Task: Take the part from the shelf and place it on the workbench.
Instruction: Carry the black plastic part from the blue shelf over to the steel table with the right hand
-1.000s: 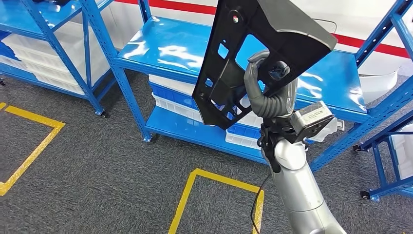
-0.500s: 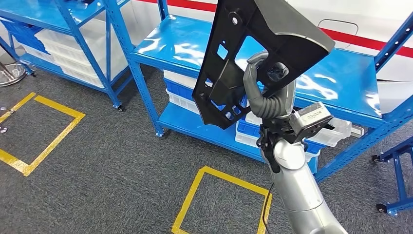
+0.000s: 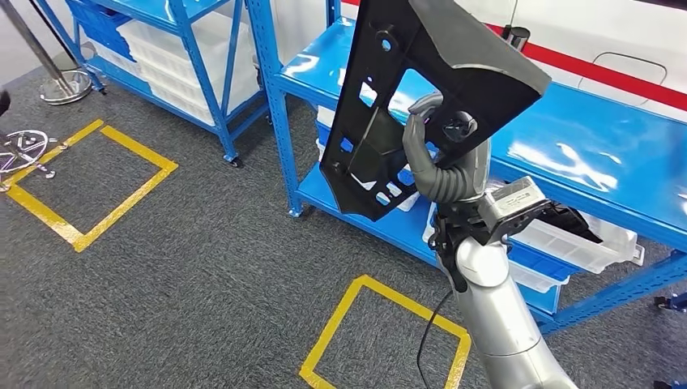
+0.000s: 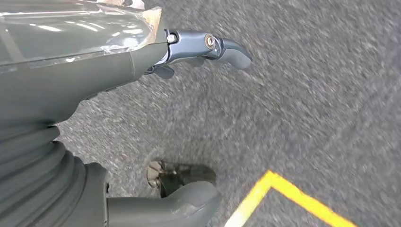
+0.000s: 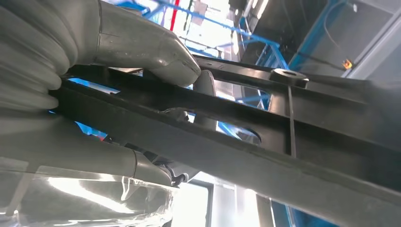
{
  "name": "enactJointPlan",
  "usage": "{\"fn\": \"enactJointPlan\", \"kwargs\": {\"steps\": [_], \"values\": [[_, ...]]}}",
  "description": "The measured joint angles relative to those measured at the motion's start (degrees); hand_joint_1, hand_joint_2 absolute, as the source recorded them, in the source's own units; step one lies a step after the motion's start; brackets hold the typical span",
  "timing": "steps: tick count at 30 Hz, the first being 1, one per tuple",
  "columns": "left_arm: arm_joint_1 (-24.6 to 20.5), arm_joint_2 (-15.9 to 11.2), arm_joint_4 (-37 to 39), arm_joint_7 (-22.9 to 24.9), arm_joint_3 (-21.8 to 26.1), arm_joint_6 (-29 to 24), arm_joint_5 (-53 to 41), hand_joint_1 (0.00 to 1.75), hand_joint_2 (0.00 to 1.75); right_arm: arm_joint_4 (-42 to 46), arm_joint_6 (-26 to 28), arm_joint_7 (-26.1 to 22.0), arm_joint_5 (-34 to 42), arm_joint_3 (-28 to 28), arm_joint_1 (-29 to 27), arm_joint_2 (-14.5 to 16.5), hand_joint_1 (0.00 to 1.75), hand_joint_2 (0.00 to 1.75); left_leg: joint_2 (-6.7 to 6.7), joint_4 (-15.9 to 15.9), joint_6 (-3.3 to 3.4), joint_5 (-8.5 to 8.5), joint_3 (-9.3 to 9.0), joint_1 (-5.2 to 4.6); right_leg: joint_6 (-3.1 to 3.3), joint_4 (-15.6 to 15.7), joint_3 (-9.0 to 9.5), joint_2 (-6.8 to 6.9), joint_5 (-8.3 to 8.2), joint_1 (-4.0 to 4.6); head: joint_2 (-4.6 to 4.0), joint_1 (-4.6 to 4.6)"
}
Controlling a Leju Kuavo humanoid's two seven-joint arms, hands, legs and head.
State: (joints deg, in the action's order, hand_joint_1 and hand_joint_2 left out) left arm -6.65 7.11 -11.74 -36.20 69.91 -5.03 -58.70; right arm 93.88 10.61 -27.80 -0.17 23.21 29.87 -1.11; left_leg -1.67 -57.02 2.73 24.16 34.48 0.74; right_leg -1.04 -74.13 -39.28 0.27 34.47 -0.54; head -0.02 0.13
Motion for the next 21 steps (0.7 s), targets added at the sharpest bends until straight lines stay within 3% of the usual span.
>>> {"fn": "enactJointPlan", "kwargs": {"steps": [1, 3, 4, 6, 8, 10, 11, 13, 15, 16, 17, 19, 21], "values": [[0.0, 0.0, 0.0, 0.0, 0.0, 0.0, -0.1, 0.00, 1.75, 0.0, 0.0, 0.0, -0.1, 0.0, -0.2, -0.1, 1.75, 1.75, -0.64, 0.0, -0.03, -0.06, 0.03, -0.02, -0.48, 1.4, 0.77, -0.11, -0.90, -0.03, 0.00, 0.00], [0.1, 0.0, 0.0, 0.1, 0.0, -0.1, -0.4, 0.00, 1.75, 0.0, 0.0, -0.1, -0.2, 0.1, -0.3, -0.2, 1.75, 1.75, -1.86, -0.3, -0.21, -0.15, 0.10, -0.02, -1.37, 9.3, 4.72, -1.11, -4.07, -0.26, 0.00, 0.02], [0.0, 0.0, 0.0, 0.2, -0.1, -0.1, -0.5, 0.00, 1.75, 0.1, 0.0, -0.3, -0.2, 0.2, -0.4, -0.3, 1.75, 1.75, -2.42, -0.5, -0.41, -0.13, 0.25, -0.13, -1.48, 13.1, 6.61, -1.86, -5.31, -0.36, 0.00, -0.02], [0.1, 0.0, 0.0, 0.4, -0.3, -0.2, -0.6, 0.00, 1.75, 0.2, 0.0, -0.5, -0.2, 0.3, -0.6, -0.4, 1.75, 1.75, -3.32, -0.8, -1.05, -0.25, 0.73, -0.22, -1.09, 16.6, 8.23, -2.77, -6.25, -0.36, 0.01, -0.07], [0.4, 0.0, 0.0, 0.5, -0.5, -0.3, -0.7, 0.00, 1.75, 0.3, 0.0, -0.8, -0.2, 0.4, -0.9, -0.5, 1.75, 1.75, -3.88, -0.8, -1.79, -0.46, 1.15, -0.06, -0.37, 16.7, 8.21, -2.11, -6.51, -0.42, 0.01, -0.10], [0.6, -0.2, 0.0, 0.5, -0.7, -0.3, -0.7, 0.00, 1.75, 0.4, 0.0, -1.0, -0.2, 0.5, -1.0, -0.5, 1.75, 1.75, -2.30, -2.3, -2.35, 0.63, 1.94, 0.02, 0.50, 17.0, 8.28, -1.25, -6.85, -0.79, 0.01, -0.27], [0.6, -0.2, 0.0, 0.5, -0.8, -0.3, -0.7, 0.00, 1.75, 0.4, 0.0, -1.0, -0.2, 0.5, -1.0, -0.4, 1.75, 1.75, -0.98, -4.7, -2.60, 2.17, 3.02, 0.07, 0.93, 17.1, 8.32, -0.73, -6.96, -0.96, 0.00, -0.40], [0.6, -0.2, 0.0, 0.6, -1.0, -0.3, -0.7, 0.00, 1.75, 0.5, -0.1, -1.1, -0.2, 0.5, -1.2, -0.5, 1.75, 1.75, 0.96, -12.5, -3.10, 6.13, 6.47, 0.22, 1.41, 17.1, 8.28, 0.38, -6.95, -0.64, 0.00, -0.60], [0.6, -0.2, 0.0, 0.6, -1.0, -0.3, -0.8, 0.00, 1.75, 0.5, -0.1, -1.1, -0.2, 0.6, -1.5, -0.5, 1.75, 1.75, 1.35, -17.9, -3.44, 7.79, 8.85, 0.43, 1.42, 17.1, 8.26, 1.52, -6.91, -0.45, 0.00, -0.58], [0.7, -0.3, 0.0, 0.6, -1.0, -0.3, -0.8, 0.00, 1.75, 0.5, -0.1, -1.1, -0.2, 0.6, -1.6, -0.5, 1.75, 1.75, 1.51, -17.3, -3.51, 6.99, 8.45, 0.51, 1.42, 17.1, 8.27, 2.05, -6.89, -0.41, 0.00, -0.60], [0.7, -0.3, 0.0, 0.6, -1.0, -0.3, -0.8, 0.00, 1.75, 0.5, -0.1, -1.1, -0.2, 0.6, -1.6, -0.5, 1.75, 1.75, 1.87, -14.4, -3.51, 5.32, 6.87, 0.56, 1.42, 17.1, 8.30, 2.55, -6.86, -0.40, 0.00, -0.59], [0.6, -0.3, 0.0, 0.7, -1.0, -0.3, -0.8, 0.00, 1.75, 0.6, -0.1, -1.1, -0.2, 0.7, -1.6, -0.5, 1.75, 1.75, 3.73, -5.9, -3.28, 2.00, 2.33, 0.40, 1.23, 17.0, 8.34, 3.41, -6.72, -0.10, 0.00, -0.60], [0.5, -0.4, 0.0, 0.7, -1.0, -0.3, -0.8, 0.00, 1.75, 0.7, -0.2, -1.1, -0.2, 0.8, -1.5, -0.5, 1.75, 1.75, 4.72, -1.5, -2.69, 0.96, 0.22, -0.02, 0.83, 17.0, 8.28, 4.14, -6.59, 0.36, 0.00, -0.40]]}}
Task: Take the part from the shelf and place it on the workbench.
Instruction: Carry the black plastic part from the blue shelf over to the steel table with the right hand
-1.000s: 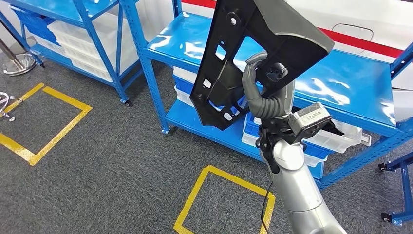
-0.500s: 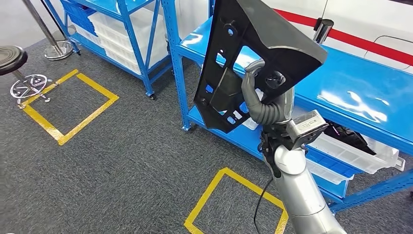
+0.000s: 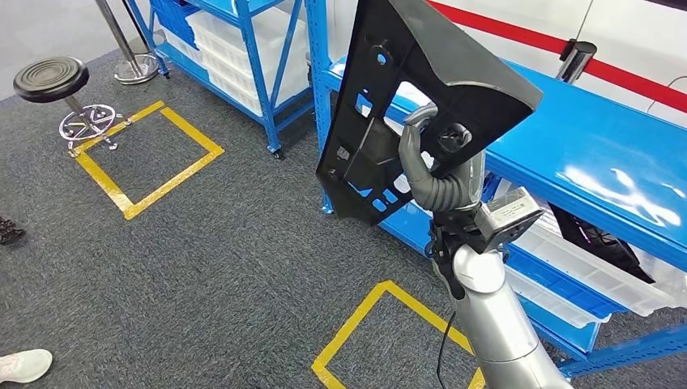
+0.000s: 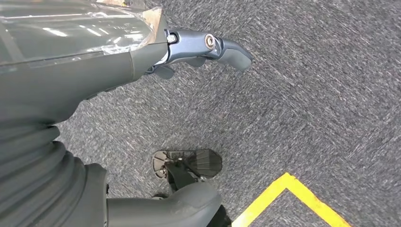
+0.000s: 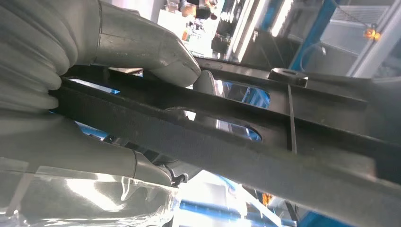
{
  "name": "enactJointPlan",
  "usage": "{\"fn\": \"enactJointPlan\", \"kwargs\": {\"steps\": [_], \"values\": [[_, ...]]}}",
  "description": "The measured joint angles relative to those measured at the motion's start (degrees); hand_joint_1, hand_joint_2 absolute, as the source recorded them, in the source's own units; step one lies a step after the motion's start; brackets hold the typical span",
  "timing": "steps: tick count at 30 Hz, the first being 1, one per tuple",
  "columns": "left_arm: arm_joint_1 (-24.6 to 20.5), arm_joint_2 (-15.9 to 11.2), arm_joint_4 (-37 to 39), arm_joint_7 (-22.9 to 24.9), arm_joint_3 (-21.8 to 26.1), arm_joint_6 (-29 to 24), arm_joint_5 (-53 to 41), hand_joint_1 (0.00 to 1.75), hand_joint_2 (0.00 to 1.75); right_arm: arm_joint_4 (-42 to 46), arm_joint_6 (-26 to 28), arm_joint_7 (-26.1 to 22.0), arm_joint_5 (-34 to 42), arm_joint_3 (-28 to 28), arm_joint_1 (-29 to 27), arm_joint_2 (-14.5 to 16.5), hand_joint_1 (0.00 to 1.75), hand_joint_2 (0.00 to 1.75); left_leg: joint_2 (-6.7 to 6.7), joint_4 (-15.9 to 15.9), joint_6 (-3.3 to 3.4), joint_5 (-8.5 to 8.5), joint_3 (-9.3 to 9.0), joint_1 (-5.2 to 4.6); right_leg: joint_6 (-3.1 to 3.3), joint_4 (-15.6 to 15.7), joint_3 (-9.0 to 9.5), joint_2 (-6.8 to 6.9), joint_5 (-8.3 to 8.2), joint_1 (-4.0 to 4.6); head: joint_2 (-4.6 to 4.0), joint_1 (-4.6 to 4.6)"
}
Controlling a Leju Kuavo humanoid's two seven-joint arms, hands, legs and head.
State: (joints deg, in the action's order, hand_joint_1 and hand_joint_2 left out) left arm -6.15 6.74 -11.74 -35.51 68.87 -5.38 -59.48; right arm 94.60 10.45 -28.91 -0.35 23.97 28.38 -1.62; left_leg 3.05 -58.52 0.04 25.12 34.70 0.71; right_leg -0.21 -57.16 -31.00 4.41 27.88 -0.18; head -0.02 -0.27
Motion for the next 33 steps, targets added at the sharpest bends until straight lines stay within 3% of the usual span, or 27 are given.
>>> {"fn": "enactJointPlan", "kwargs": {"steps": [2, 4, 6, 8, 9, 10, 11, 13, 15, 17, 18, 20, 22, 23, 24, 25, 26, 27, 29, 30, 31, 33], "values": [[0.0, 0.0, 0.0, 0.1, 0.0, 0.0, 0.0, 0.00, 1.75, 0.1, -0.3, 0.0, 0.2, 0.1, 0.1, 0.0, 1.75, 1.75, -0.91, 0.4, 0.78, -0.09, 0.21, -0.35, -0.52, 0.1, 0.05, 0.82, -0.01, 0.22, 0.00, 0.20], [0.1, 0.0, 0.0, 0.2, 0.0, 0.0, -0.1, 0.00, 1.75, 0.1, -0.7, -0.1, 0.7, 0.3, 0.2, -0.1, 1.75, 1.75, -1.82, 0.9, 1.70, -0.62, 0.07, -0.28, -0.97, -0.9, -0.45, 0.09, 0.78, 0.19, -0.01, 0.24], [0.0, 0.0, 0.0, 0.4, -0.1, 0.0, -0.2, 0.00, 1.75, 0.1, -1.1, -0.3, 1.3, 0.4, 0.2, -0.3, 1.75, 1.75, -2.78, 1.4, 2.42, -1.11, -0.02, -0.11, -0.74, -6.1, -2.95, -2.25, 3.52, 0.00, -0.01, 0.37], [-0.1, 0.0, 0.0, 0.6, -0.2, -0.1, -0.5, 0.00, 1.75, 0.1, -1.3, -0.5, 1.8, 0.6, -0.1, -0.7, 1.75, 1.75, -4.04, 1.5, 2.72, -1.30, 0.22, -0.15, -0.39, -14.1, -6.76, -3.67, 6.54, -0.17, -0.01, 0.51], [0.0, 0.0, 0.0, 0.7, -0.3, -0.1, -0.5, 0.00, 1.75, 0.1, -1.3, -0.6, 1.9, 0.6, -0.3, -1.0, 1.75, 1.75, -4.76, 1.5, 2.77, -1.35, 0.29, -0.15, -0.58, -16.5, -7.98, -3.93, 7.12, -0.24, -0.01, 0.56], [0.0, 0.0, 0.0, 0.7, -0.3, -0.1, -0.5, 0.00, 1.75, 0.1, -1.4, -0.6, 2.0, 0.6, -0.5, -1.1, 1.75, 1.75, -5.46, 1.4, 2.77, -1.39, 0.31, -0.15, -1.01, -16.7, -8.09, -4.09, 6.70, -0.33, -0.01, 0.56], [0.0, 0.0, 0.0, 0.8, -0.3, -0.1, -0.5, 0.00, 1.75, 0.2, -1.4, -0.7, 2.0, 0.6, -0.7, -1.2, 1.75, 1.75, -6.15, 1.3, 2.74, -1.42, 0.31, -0.14, -1.59, -14.4, -7.01, -4.27, 5.44, -0.45, -0.01, 0.56], [0.0, 0.0, 0.0, 1.1, -0.3, -0.1, -0.6, 0.00, 1.75, 0.4, -1.4, -0.7, 2.1, 0.7, -0.7, -1.3, 1.75, 1.75, -7.48, 0.9, 2.45, -1.37, 0.43, -0.19, -2.53, -6.4, -3.19, -5.66, 2.24, -0.88, -0.01, 0.58], [0.0, 0.0, 0.0, 1.5, -0.3, -0.2, -0.6, 0.00, 1.75, 0.8, -1.5, -0.7, 2.0, 0.7, -0.9, -1.3, 1.75, 1.75, -8.55, 0.4, 1.84, -1.32, 0.86, -0.31, -2.26, -1.4, -0.83, -6.79, 0.61, -1.05, -0.01, 0.54], [0.1, -0.1, 0.0, 1.7, -0.3, -0.2, -0.6, 0.00, 1.75, 1.1, -1.8, -0.7, 2.0, 0.7, -1.0, -1.3, 1.75, 1.75, -9.35, 0.4, 1.11, -1.57, 1.35, -0.20, -1.26, -0.9, -0.64, -6.32, 0.29, -0.89, -0.01, 0.49], [0.2, -0.2, 0.0, 1.7, -0.3, -0.2, -0.6, 0.00, 1.75, 1.3, -1.9, -0.6, 2.0, 0.7, -1.0, -1.2, 1.75, 1.75, -9.20, 0.3, 0.83, -1.59, 1.58, -0.09, -0.82, -0.8, -0.67, -5.90, 0.09, -0.96, -0.01, 0.49], [0.1, -0.4, 0.0, 1.7, -0.3, -0.2, -0.6, 0.00, 1.75, 1.6, -2.3, -0.5, 1.8, 0.7, -1.1, -1.0, 1.75, 1.75, -7.11, -2.0, 0.33, -0.02, 2.77, -0.07, -0.01, -0.7, -0.66, -4.94, -0.21, -1.19, -0.01, 0.20], [-0.1, -0.4, 0.0, 1.7, -0.3, -0.2, -0.6, 0.00, 1.75, 2.0, -2.4, -0.4, 1.5, 0.6, -1.1, -0.9, 1.75, 1.75, -4.35, -8.8, -0.12, 3.73, 5.85, -0.05, 0.60, -0.6, -0.67, -3.85, -0.20, -1.00, -0.01, -0.13], [-0.2, -0.4, 0.0, 1.7, -0.3, -0.2, -0.6, 0.00, 1.75, 2.1, -2.5, -0.3, 1.5, 0.6, -1.1, -0.9, 1.75, 1.75, -3.74, -12.7, -0.32, 5.42, 7.65, 0.02, 0.77, -0.6, -0.68, -3.24, -0.14, -0.85, -0.01, -0.17], [-0.2, -0.4, 0.0, 1.8, -0.3, -0.2, -0.5, 0.00, 1.75, 2.2, -2.7, -0.2, 1.4, 0.5, -1.2, -0.8, 1.75, 1.75, -3.42, -15.5, -0.43, 6.34, 8.93, 0.06, 0.89, -0.6, -0.68, -2.60, -0.11, -0.72, -0.01, -0.16], [-0.2, -0.5, 0.0, 1.8, -0.3, -0.2, -0.3, 0.00, 1.75, 2.2, -2.9, -0.1, 1.4, 0.5, -1.2, -0.8, 1.75, 1.75, -3.23, -16.3, -0.47, 6.19, 9.21, 0.08, 0.93, -0.7, -0.68, -2.00, -0.07, -0.63, 0.00, -0.17], [-0.2, -0.5, 0.0, 1.8, -0.3, -0.2, -0.1, 0.00, 1.75, 2.2, -3.2, 0.0, 1.3, 0.5, -1.2, -0.6, 1.75, 1.75, -3.00, -14.8, -0.41, 5.11, 8.35, 0.09, 0.97, -0.7, -0.66, -1.44, -0.03, -0.58, 0.00, -0.17], [-0.2, -0.6, 0.0, 1.8, -0.3, -0.3, 0.0, 0.00, 1.75, 2.2, -3.6, 0.0, 1.2, 0.5, -1.2, -0.4, 1.75, 1.75, -2.46, -11.2, -0.24, 3.36, 6.39, 0.07, 0.98, -0.7, -0.62, -0.92, 0.02, -0.53, 0.00, -0.18], [-0.3, -0.7, 0.0, 1.7, -0.3, -0.5, 0.3, 0.00, 1.75, 2.4, -4.1, 0.0, 1.0, 0.5, -1.2, 0.1, 1.75, 1.75, -0.32, -3.4, 0.28, 0.73, 2.20, -0.28, 0.81, -0.7, -0.55, -0.05, 0.21, -0.18, 0.00, -0.21], [-0.4, -0.7, 0.0, 1.6, -0.3, -0.5, 0.3, 0.00, 1.75, 2.5, -4.3, 0.0, 0.9, 0.4, -1.1, 0.3, 1.75, 1.75, 0.34, -1.1, 0.59, 0.18, 1.03, -0.53, 0.66, -0.7, -0.55, 0.40, 0.32, 0.06, -0.01, -0.15], [-0.4, -0.8, 0.0, 1.5, -0.3, -0.6, 0.4, 0.00, 1.75, 2.5, -4.4, 0.0, 0.8, 0.4, -1.1, 0.4, 1.75, 1.75, 0.51, -0.3, 0.86, 0.15, 0.71, -0.81, 0.45, -0.7, -0.57, 0.87, 0.41, 0.26, -0.01, -0.09], [-0.4, -0.9, 0.0, 1.5, -0.3, -0.6, 0.4, 0.00, 1.75, 2.6, -4.6, 0.0, 0.7, 0.3, -1.1, 0.8, 1.75, 1.75, -0.76, 0.1, 1.58, -0.16, 0.81, -0.93, -0.05, -0.7, -0.54, 1.63, 0.59, 0.36, 0.00, 0.02]]}}
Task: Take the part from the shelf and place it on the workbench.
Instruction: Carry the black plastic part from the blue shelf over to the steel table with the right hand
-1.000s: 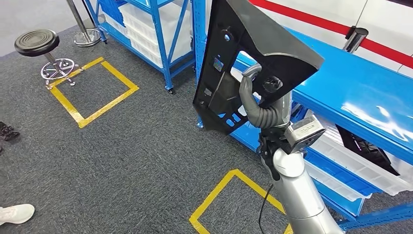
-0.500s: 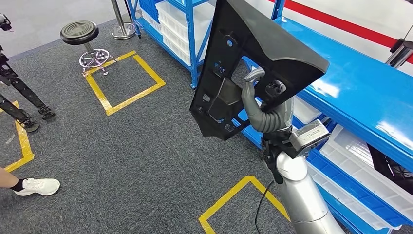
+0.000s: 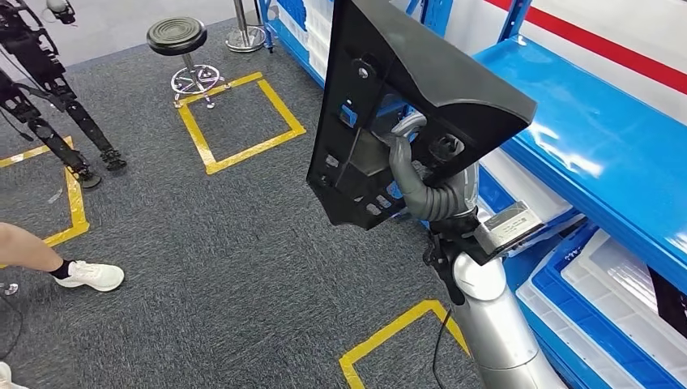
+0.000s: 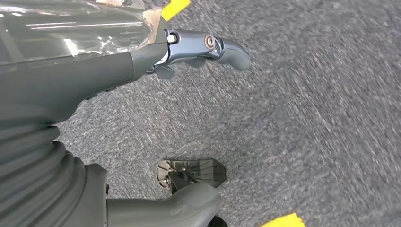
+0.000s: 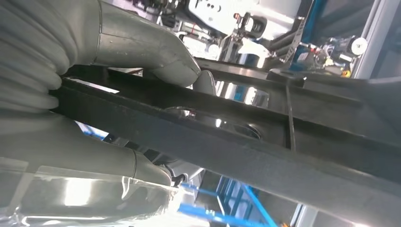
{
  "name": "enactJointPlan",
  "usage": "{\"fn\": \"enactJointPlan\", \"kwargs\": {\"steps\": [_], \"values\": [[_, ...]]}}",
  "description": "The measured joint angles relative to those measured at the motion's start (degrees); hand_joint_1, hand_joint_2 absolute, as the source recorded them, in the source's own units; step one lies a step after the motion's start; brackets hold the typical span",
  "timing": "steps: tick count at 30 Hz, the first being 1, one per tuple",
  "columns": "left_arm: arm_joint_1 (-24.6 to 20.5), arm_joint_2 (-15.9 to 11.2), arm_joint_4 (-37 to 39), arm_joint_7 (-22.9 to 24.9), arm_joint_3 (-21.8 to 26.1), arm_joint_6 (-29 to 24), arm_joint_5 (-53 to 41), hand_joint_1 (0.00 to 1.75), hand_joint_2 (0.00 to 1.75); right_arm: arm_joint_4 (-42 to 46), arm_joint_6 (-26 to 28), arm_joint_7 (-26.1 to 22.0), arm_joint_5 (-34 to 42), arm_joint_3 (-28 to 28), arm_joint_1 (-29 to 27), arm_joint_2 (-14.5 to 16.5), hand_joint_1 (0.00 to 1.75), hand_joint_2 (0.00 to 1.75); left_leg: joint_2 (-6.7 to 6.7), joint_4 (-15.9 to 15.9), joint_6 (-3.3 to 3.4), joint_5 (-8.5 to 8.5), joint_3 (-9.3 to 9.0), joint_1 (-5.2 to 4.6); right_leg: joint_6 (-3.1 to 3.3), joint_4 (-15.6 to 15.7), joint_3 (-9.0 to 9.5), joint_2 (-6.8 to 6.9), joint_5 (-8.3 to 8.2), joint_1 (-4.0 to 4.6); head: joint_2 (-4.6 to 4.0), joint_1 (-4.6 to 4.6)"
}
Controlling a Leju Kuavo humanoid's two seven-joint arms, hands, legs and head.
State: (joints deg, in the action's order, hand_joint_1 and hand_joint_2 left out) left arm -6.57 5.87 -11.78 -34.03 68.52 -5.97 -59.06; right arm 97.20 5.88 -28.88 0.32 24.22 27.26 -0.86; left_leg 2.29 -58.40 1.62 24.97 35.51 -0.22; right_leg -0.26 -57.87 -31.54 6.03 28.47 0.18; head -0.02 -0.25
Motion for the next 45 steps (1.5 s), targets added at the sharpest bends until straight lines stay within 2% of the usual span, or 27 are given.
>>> {"fn": "enactJointPlan", "kwargs": {"steps": [2, 4, 6, 7, 8, 9, 11, 13, 15, 16, 18, 20, 22, 24, 26, 27, 29, 31, 33, 35, 37, 38, 39, 41, 42, 44, 45], "values": [[0.0, -0.1, 0.0, 0.0, 0.0, 0.0, 0.0, 0.00, 1.75, 0.1, 0.0, 0.0, -0.1, -0.1, 0.0, 0.2, 1.75, 1.75, -1.10, 0.7, 0.87, -0.51, -0.32, 0.22, -0.26, -1.6, -0.62, -1.86, 1.14, -0.15, 0.01, 0.03], [-0.1, -0.1, 0.0, 0.0, 0.0, 0.0, 0.0, 0.00, 1.75, 0.2, 0.0, 0.0, -0.1, -0.3, -0.2, 0.3, 1.75, 1.75, -2.30, 1.1, 1.40, -0.83, -0.50, 0.37, 0.13, -7.8, -3.42, -4.72, 4.03, -0.40, 0.00, 0.22], [-0.1, -0.1, 0.0, 0.0, 0.0, 0.0, 0.0, 0.00, 1.75, 0.2, 0.0, 0.0, -0.3, -0.5, -0.7, 0.2, 1.75, 1.75, -3.81, 1.0, 1.52, -0.89, -0.45, 0.39, 0.24, -15.3, -7.12, -5.62, 6.63, -0.61, 0.00, 0.31], [0.0, -0.1, 0.0, 0.0, 0.0, 0.1, -0.1, 0.00, 1.75, 0.2, 0.0, 0.0, -0.3, -0.6, -1.0, 0.2, 1.75, 1.75, -4.59, 1.0, 1.51, -0.90, -0.44, 0.40, -0.06, -16.8, -7.99, -5.71, 6.83, -0.70, 0.00, 0.31], [0.1, -0.1, 0.0, 0.0, 0.0, 0.2, -0.1, 0.00, 1.75, 0.2, 0.0, 0.1, -0.4, -0.6, -1.2, 0.2, 1.75, 1.75, -5.37, 1.0, 1.49, -0.91, -0.47, 0.41, -0.58, -15.8, -7.70, -5.80, 6.03, -0.80, 0.01, 0.31], [0.2, -0.1, 0.0, 0.0, 0.0, 0.3, -0.1, 0.00, 1.75, 0.3, -0.1, 0.1, -0.5, -0.7, -1.4, 0.1, 1.75, 1.75, -6.13, 0.9, 1.44, -0.90, -0.52, 0.44, -1.17, -12.7, -6.35, -6.03, 4.49, -0.93, 0.00, 0.31], [0.3, -0.1, 0.0, 0.0, 0.0, 0.5, -0.1, 0.00, 1.75, 0.6, -0.2, 0.1, -0.7, -0.8, -1.5, 0.2, 1.75, 1.75, -7.56, 0.5, 1.09, -0.78, -0.36, 0.43, -2.00, -4.7, -2.75, -7.97, 1.12, -1.36, 0.00, 0.31], [0.4, -0.1, 0.0, -0.1, 0.0, 0.5, -0.1, 0.00, 1.75, 0.9, -0.5, 0.2, -0.9, -1.0, -1.7, 0.2, 1.75, 1.75, -8.61, 0.1, 0.42, -0.76, 0.09, 0.40, -1.69, -1.0, -1.08, -9.24, -0.43, -1.48, 0.01, 0.28], [0.7, -0.1, 0.0, -0.2, 0.0, 0.6, -0.2, 0.00, 1.75, 1.0, -0.8, 0.3, -1.1, -1.0, -1.8, 0.3, 1.75, 1.75, -9.37, 0.1, -0.31, -0.94, 0.48, 0.61, -0.84, -0.8, -0.98, -8.37, -0.76, -1.35, 0.01, 0.25], [0.8, -0.1, 0.0, -0.2, 0.0, 0.6, -0.2, 0.00, 1.75, 1.0, -0.8, 0.3, -1.2, -1.0, -1.8, 0.3, 1.75, 1.75, -8.91, -0.1, -0.61, -0.75, 0.72, 0.69, -0.43, -0.7, -0.92, -7.89, -0.92, -1.39, 0.00, 0.23], [0.8, 0.0, 0.0, -0.2, 0.0, 0.6, -0.2, 0.00, 1.75, 1.2, -0.9, 0.3, -1.3, -1.0, -1.8, 0.5, 1.75, 1.75, -6.29, -3.3, -1.10, 1.22, 2.24, 0.75, 0.44, -0.4, -0.78, -6.74, -1.10, -1.50, 0.00, -0.08], [0.7, 0.0, 0.0, -0.1, 0.0, 0.6, -0.2, 0.00, 1.75, 1.3, -0.9, 0.3, -1.3, -1.1, -1.8, 0.6, 1.75, 1.75, -3.49, -10.4, -1.54, 4.81, 5.61, 0.91, 1.02, -0.4, -0.74, -5.45, -0.95, -1.12, -0.01, -0.38], [0.7, 0.1, 0.0, 0.0, 0.0, 0.7, -0.2, 0.00, 1.75, 1.3, -0.9, 0.3, -1.4, -1.1, -2.0, 0.6, 1.75, 1.75, -2.65, -16.0, -1.83, 6.65, 8.32, 1.17, 1.22, -0.4, -0.72, -4.05, -0.81, -0.78, 0.00, -0.38], [0.8, 0.1, 0.0, 0.1, 0.0, 0.7, -0.2, 0.00, 1.75, 1.4, -0.9, 0.3, -1.4, -1.1, -2.1, 0.6, 1.75, 1.75, -2.14, -13.5, -1.79, 4.65, 6.97, 1.30, 1.32, -0.4, -0.62, -2.74, -0.70, -0.60, 0.00, -0.39], [0.7, 0.1, 0.0, 0.1, 0.0, 0.9, -0.2, 0.00, 1.75, 1.5, -0.9, 0.3, -1.4, -1.1, -2.1, 0.7, 1.75, 1.75, -0.13, -5.7, -1.39, 1.47, 2.59, 1.04, 1.23, -0.4, -0.43, -1.68, -0.49, -0.31, 0.00, -0.40], [0.6, 0.1, 0.0, 0.1, 0.0, 1.0, -0.2, 0.00, 1.75, 1.6, -0.9, 0.3, -1.5, -1.1, -2.1, 0.8, 1.75, 1.75, 0.76, -2.6, -1.10, 0.60, 0.97, 0.79, 1.10, -0.4, -0.38, -1.23, -0.37, -0.10, 0.00, -0.31], [0.6, 0.1, 0.0, 0.1, 0.0, 1.3, -0.2, 0.00, 1.75, 1.7, -0.9, 0.3, -1.7, -1.2, -2.1, 0.8, 1.75, 1.75, 1.25, -0.5, -0.65, 0.46, 0.07, 0.24, 0.71, -0.3, -0.32, -0.33, -0.18, 0.22, 0.00, -0.22], [0.6, 0.1, 0.0, 0.1, 0.0, 1.6, -0.2, 0.00, 1.75, 1.8, -0.9, 0.3, -1.9, -1.2, -2.2, 0.8, 1.75, 1.75, 0.02, 0.0, -0.09, 0.11, -0.01, 0.25, 0.22, -0.4, -0.25, 0.20, 0.06, 0.23, 0.00, -0.20], [0.6, 0.2, 0.0, -0.1, 0.0, 1.7, -0.3, 0.00, 1.75, 2.0, -0.9, 0.3, -2.0, -1.3, -2.3, 0.8, 1.75, 1.75, -1.11, 0.8, 0.69, -0.44, -0.48, 0.51, 0.10, -2.9, -1.18, -1.96, 1.55, 0.08, 0.01, -0.11], [0.5, 0.2, 0.0, -0.4, 0.0, 1.7, -0.3, 0.00, 1.75, 2.1, -0.9, 0.3, -2.1, -1.5, -2.7, 0.6, 1.75, 1.75, -2.40, 1.1, 1.15, -0.71, -0.67, 0.67, 0.55, -9.7, -4.34, -4.88, 4.57, -0.21, 0.00, 0.15], [0.5, 0.2, 0.0, -0.7, 0.0, 1.7, -0.3, 0.00, 1.75, 2.1, -0.9, 0.3, -2.2, -1.8, -3.2, 0.4, 1.75, 1.75, -4.00, 1.1, 1.20, -0.72, -0.61, 0.69, 0.46, -16.1, -7.68, -5.71, 6.66, -0.46, -0.01, 0.33], [0.5, 0.2, 0.0, -0.8, 0.0, 1.7, -0.3, 0.00, 1.75, 2.1, -0.9, 0.3, -2.2, -1.9, -3.5, 0.3, 1.75, 1.75, -4.84, 1.1, 1.18, -0.73, -0.61, 0.72, 0.03, -16.7, -8.12, -5.80, 6.49, -0.62, -0.01, 0.33], [0.6, 0.2, 0.0, -0.9, 0.0, 1.7, -0.3, 0.00, 1.75, 2.1, -0.9, 0.3, -2.2, -2.0, -3.6, 0.3, 1.75, 1.75, -5.64, 1.0, 1.12, -0.73, -0.64, 0.77, -0.62, -14.8, -7.37, -5.90, 5.35, -0.84, -0.01, 0.33], [0.6, 0.3, 0.0, -0.9, 0.0, 1.7, -0.3, 0.00, 1.75, 2.2, -0.9, 0.3, -2.3, -2.0, -3.7, 0.3, 1.75, 1.75, -7.14, 0.6, 0.72, -0.59, -0.56, 0.89, -1.89, -7.2, -3.89, -7.17, 2.02, -1.52, -0.01, 0.37], [0.6, 0.3, 0.0, -1.0, 0.0, 1.7, -0.3, 0.00, 1.75, 2.3, -0.9, 0.3, -2.3, -2.0, -3.7, 0.3, 1.75, 1.75, -7.83, 0.2, 0.37, -0.44, -0.38, 0.87, -2.06, -4.0, -2.38, -7.83, 0.77, -1.76, -0.01, 0.40], [0.7, 0.3, 0.0, -1.0, 0.0, 1.6, -0.3, 0.00, 1.75, 2.4, -0.9, 0.2, -2.4, -2.1, -3.8, 0.3, 1.75, 1.75, -8.81, -0.1, -0.46, -0.41, 0.15, 0.86, -1.57, -1.5, -1.22, -8.50, -0.19, -1.72, -0.01, 0.43], [0.8, 0.2, 0.0, -1.0, 0.0, 1.6, -0.3, 0.00, 1.75, 2.4, -0.9, 0.2, -2.4, -2.1, -3.8, 0.3, 1.75, 1.75, -9.18, -0.1, -0.80, -0.52, 0.35, 0.94, -1.13, -1.5, -1.17, -7.99, -0.38, -1.54, -0.01, 0.42]]}}
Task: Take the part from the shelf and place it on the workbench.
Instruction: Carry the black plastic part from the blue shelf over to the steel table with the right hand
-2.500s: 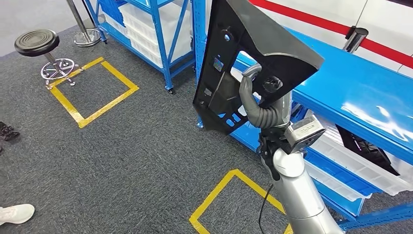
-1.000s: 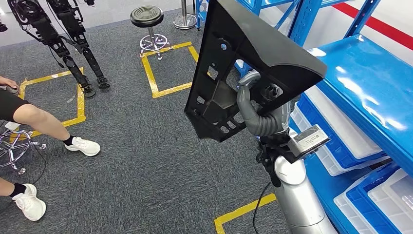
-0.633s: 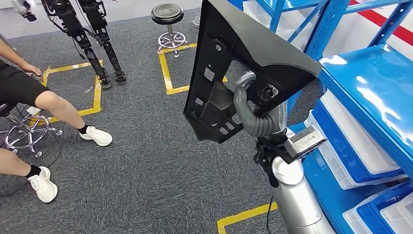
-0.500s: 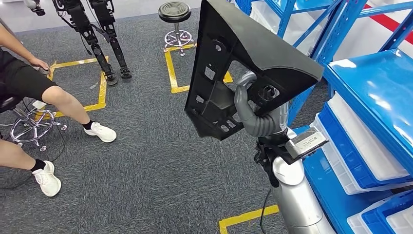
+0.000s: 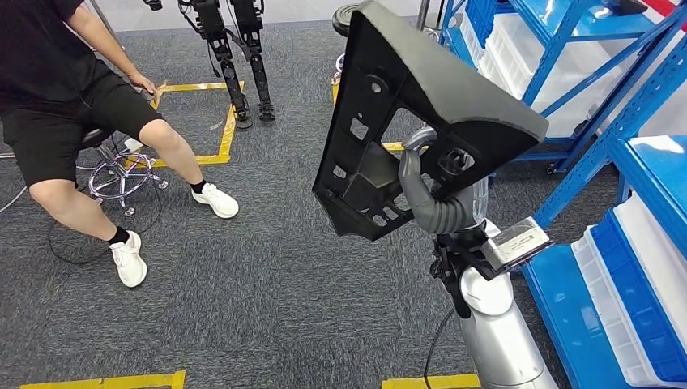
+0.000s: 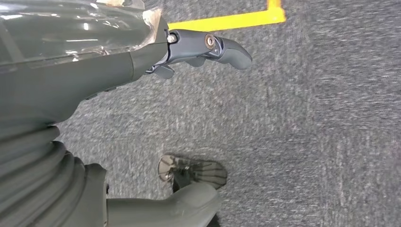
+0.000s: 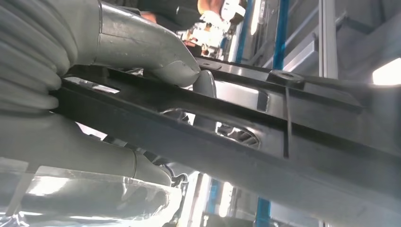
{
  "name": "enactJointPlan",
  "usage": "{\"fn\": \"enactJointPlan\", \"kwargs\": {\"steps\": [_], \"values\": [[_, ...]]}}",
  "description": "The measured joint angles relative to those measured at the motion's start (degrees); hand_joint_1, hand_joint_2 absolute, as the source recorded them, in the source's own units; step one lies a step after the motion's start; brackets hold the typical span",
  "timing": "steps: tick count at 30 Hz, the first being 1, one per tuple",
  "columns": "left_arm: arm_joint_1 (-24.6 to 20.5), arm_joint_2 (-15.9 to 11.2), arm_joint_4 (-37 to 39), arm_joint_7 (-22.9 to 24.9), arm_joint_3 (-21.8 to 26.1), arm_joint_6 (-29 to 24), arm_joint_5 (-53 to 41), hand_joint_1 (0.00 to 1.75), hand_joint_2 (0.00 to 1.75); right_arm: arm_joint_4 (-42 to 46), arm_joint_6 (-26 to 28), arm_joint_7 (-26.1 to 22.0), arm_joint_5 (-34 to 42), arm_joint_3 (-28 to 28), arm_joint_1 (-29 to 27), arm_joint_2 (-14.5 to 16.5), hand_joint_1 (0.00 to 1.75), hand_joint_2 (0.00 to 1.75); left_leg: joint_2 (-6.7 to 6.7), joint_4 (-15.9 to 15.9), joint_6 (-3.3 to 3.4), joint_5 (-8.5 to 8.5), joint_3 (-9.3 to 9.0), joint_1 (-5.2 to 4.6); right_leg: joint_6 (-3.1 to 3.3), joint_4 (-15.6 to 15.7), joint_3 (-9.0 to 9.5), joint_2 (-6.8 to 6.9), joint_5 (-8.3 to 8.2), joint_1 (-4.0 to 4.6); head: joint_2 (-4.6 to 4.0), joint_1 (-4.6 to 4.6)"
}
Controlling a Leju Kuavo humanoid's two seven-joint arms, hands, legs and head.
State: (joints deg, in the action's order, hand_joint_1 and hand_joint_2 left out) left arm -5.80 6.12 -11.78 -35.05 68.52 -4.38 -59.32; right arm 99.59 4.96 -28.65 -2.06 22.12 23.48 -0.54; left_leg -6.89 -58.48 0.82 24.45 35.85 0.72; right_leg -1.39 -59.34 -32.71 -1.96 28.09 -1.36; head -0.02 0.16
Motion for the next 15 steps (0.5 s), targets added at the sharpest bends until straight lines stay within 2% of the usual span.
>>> {"fn": "enactJointPlan", "kwargs": {"steps": [1, 2, 3, 5, 6, 7, 8, 9, 10, 12, 13, 14, 15], "values": [[0.1, 0.0, 0.0, 0.0, 0.0, -0.1, 0.0, 0.00, 1.75, 0.0, 0.0, 0.0, 0.0, 0.0, 0.0, 0.0, 1.75, 1.75, -0.05, 0.0, -0.27, -0.06, 0.16, 0.16, 0.35, 0.0, -0.02, 0.42, -0.16, 0.00, 0.00, -0.02], [0.2, 0.0, 0.0, 0.0, 0.0, -0.2, 0.0, 0.00, 1.75, 0.0, 0.0, 0.0, 0.0, 0.0, 0.0, 0.1, 1.75, 1.75, 0.79, -0.5, -0.50, 0.26, 0.43, 0.20, 0.70, 0.1, 0.02, 0.86, -0.27, -0.01, 0.00, -0.05], [0.2, 0.0, 0.0, -0.1, 0.0, -0.3, 0.0, 0.00, 1.75, 0.1, 0.0, 0.0, -0.1, 0.0, 0.0, 0.2, 1.75, 1.75, 2.20, -2.0, -0.69, 1.16, 1.14, 0.19, 1.09, 0.2, 0.08, 1.34, -0.34, -0.03, 0.00, -0.18], [0.0, 0.1, 0.0, -0.1, 0.0, -0.5, 0.0, 0.00, 1.75, 0.2, 0.0, 0.0, -0.1, -0.1, 0.0, 0.4, 1.75, 1.75, 5.50, -8.5, -0.99, 4.57, 4.24, 0.08, 1.74, 0.3, 0.16, 2.48, -0.25, 0.31, 0.00, -0.42], [-0.1, 0.0, 0.0, -0.1, 0.0, -0.6, 0.0, 0.00, 1.75, 0.2, 0.0, 0.0, -0.2, -0.1, -0.1, 0.4, 1.75, 1.75, 6.27, -12.6, -1.06, 6.31, 6.24, 0.10, 1.98, 0.3, 0.15, 3.14, -0.17, 0.56, 0.00, -0.51], [-0.1, 0.0, 0.0, -0.1, 0.0, -0.6, 0.0, 0.00, 1.75, 0.2, 0.0, 0.0, -0.2, -0.1, -0.1, 0.4, 1.75, 1.75, 6.58, -15.7, -1.04, 7.37, 7.79, 0.10, 2.10, 0.3, 0.16, 3.80, -0.09, 0.79, 0.00, -0.50], [0.0, 0.1, 0.0, -0.1, 0.0, -0.6, 0.0, 0.00, 1.75, 0.2, 0.0, 0.0, -0.2, -0.1, -0.2, 0.4, 1.75, 1.75, 6.70, -16.9, -0.93, 7.42, 8.43, 0.09, 2.21, 0.3, 0.18, 4.43, -0.01, 1.00, 0.00, -0.50], [0.0, 0.1, 0.0, -0.1, 0.0, -0.6, 0.0, 0.00, 1.75, 0.2, 0.0, 0.0, -0.2, -0.1, -0.3, 0.4, 1.75, 1.75, 6.82, -15.7, -0.68, 6.37, 7.77, 0.02, 2.31, 0.3, 0.24, 5.05, 0.07, 1.17, 0.00, -0.50], [0.0, 0.0, 0.0, -0.1, 0.0, -0.6, 0.0, 0.00, 1.75, 0.2, 0.0, 0.0, -0.2, -0.1, -0.3, 0.4, 1.75, 1.75, 7.21, -12.4, -0.29, 4.63, 5.98, -0.12, 2.41, 0.3, 0.35, 5.63, 0.16, 1.34, 0.00, -0.49], [-0.1, 0.0, 0.0, -0.1, 0.0, -0.6, 0.0, 0.00, 1.75, 0.3, 0.0, 0.0, -0.2, -0.2, -0.2, 0.5, 1.75, 1.75, 9.78, -4.4, 0.76, 1.87, 1.57, -0.89, 2.49, 0.3, 0.59, 6.75, 0.36, 1.69, 0.00, -0.45], [-0.2, 0.0, 0.0, -0.1, 0.0, -0.6, 0.0, 0.00, 1.75, 0.3, 0.0, 0.0, -0.2, -0.2, -0.2, 0.5, 1.75, 1.75, 10.82, -1.9, 1.19, 1.31, 0.28, -1.33, 2.43, 0.3, 0.66, 7.24, 0.46, 1.79, 0.00, -0.44], [-0.2, -0.1, 0.0, -0.1, 0.0, -0.7, 0.0, 0.00, 1.75, 0.4, 0.0, 0.0, -0.2, -0.2, -0.2, 0.5, 1.75, 1.75, 11.41, -0.8, 1.51, 1.31, -0.23, -1.71, 2.31, 0.4, 0.71, 7.75, 0.54, 1.83, 0.00, -0.46], [-0.3, -0.1, 0.0, -0.1, 0.0, -0.7, -0.1, 0.00, 1.75, 0.5, 0.0, 0.0, -0.2, -0.2, -0.2, 0.5, 1.75, 1.75, 10.99, -0.7, 1.72, 1.29, -0.17, -1.90, 2.11, 0.5, 0.78, 8.29, 0.61, 1.88, 0.00, -0.49]]}}
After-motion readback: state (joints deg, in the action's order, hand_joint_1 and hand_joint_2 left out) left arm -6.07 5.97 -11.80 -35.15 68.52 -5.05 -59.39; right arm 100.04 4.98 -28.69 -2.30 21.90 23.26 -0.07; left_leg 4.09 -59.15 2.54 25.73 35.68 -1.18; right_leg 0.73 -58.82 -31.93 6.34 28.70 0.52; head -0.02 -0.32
